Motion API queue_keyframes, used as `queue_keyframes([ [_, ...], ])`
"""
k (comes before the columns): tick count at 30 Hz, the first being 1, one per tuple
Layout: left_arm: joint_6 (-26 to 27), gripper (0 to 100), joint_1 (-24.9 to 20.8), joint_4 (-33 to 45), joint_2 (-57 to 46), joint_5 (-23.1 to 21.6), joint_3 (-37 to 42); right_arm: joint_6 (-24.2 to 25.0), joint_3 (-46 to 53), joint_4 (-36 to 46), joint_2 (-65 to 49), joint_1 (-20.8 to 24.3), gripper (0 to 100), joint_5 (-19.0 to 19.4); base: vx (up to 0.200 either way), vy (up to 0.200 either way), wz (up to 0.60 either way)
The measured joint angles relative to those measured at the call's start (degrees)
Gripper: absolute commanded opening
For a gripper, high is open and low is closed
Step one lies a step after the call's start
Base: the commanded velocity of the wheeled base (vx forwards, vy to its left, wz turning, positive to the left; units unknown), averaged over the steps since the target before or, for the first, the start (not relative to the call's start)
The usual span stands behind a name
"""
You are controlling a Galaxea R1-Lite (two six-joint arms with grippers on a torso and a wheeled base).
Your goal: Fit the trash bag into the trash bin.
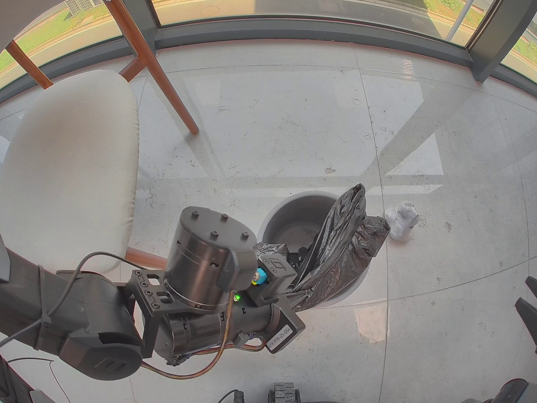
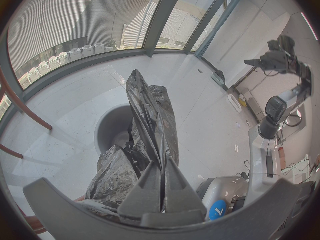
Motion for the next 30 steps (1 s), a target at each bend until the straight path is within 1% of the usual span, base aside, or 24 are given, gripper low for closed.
queue_keyframes([
  [6, 0.46, 0, -0.39, -0.13, -0.15, 2.22, 1.99, 6.85, -6.86, 0.07, 13.29, 5.66, 100, 1.23, 0.000, 0.000, 0.00],
  [11, 2.11, 0, -1.62, -0.16, -0.34, 5.89, 3.33, 9.45, -14.01, 1.39, 25.06, 7.97, 100, 1.91, 0.000, 0.000, 0.00],
  [15, 4.14, 0, -2.62, -0.22, -0.44, 9.42, 3.91, 10.90, -20.74, 5.16, 32.87, 9.05, 100, 2.13, 0.000, 0.000, 0.00],
  [21, 8.05, 0, -3.80, -0.28, -0.44, 14.70, 3.23, 13.53, -33.13, 17.80, 42.97, 10.79, 100, 2.02, 0.000, 0.000, 0.00],
  [23, 9.84, 0, -4.13, -0.35, -0.41, 16.73, 2.45, 14.90, -38.68, 24.61, 46.53, 11.50, 100, 1.96, 0.000, 0.000, 0.00],
  [26, 12.41, 0, -4.61, -0.77, -0.30, 18.81, 1.38, 16.51, -44.54, 31.35, 50.79, 12.41, 100, 1.85, 0.000, 0.000, 0.00],
  [30, 16.70, 0, -5.29, -2.24, -0.15, 20.54, 0.30, 17.74, -49.54, 35.40, 56.59, 14.25, 100, 1.41, 0.000, 0.000, 0.00],
])
